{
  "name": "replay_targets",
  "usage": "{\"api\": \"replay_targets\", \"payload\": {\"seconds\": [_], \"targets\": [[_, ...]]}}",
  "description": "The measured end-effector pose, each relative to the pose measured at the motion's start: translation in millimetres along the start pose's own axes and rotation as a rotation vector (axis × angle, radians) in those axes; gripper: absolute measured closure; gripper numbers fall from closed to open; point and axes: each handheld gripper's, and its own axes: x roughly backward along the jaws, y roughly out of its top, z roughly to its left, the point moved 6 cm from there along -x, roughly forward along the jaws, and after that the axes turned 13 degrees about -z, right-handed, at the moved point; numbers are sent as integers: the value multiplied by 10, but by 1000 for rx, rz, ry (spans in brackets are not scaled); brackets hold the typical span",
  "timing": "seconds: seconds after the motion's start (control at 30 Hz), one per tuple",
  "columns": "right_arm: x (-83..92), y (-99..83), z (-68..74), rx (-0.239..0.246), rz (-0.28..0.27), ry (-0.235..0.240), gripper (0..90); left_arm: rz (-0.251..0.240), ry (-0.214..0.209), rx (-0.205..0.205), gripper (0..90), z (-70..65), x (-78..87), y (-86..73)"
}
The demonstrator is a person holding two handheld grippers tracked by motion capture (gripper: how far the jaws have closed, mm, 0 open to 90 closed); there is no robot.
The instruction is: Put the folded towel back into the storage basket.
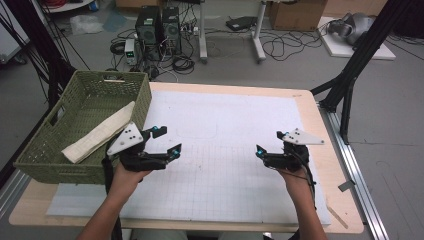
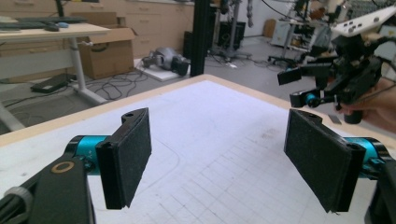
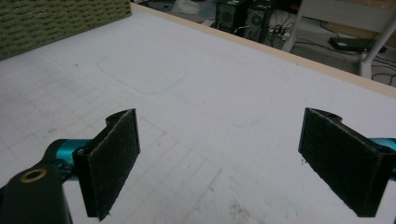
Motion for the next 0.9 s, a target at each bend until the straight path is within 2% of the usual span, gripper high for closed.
{"api": "replay_targets", "payload": {"seconds": [0.17,0.33,0.47,0.53,0.9], "targets": [[178,-158,-56,23,13,-30,119,24,-32,-20,236,-82,-95,-218],[313,-354,-53,15,30,-43,118,53,-21,-8,233,-86,-146,-406],[368,-412,-42,32,50,-48,118,68,-16,-2,233,-78,-147,-531],[372,-427,-41,24,52,-48,118,79,-11,1,233,-72,-138,-582],[381,-433,-28,19,44,-57,118,91,-6,-6,235,-79,-126,-626]]}}
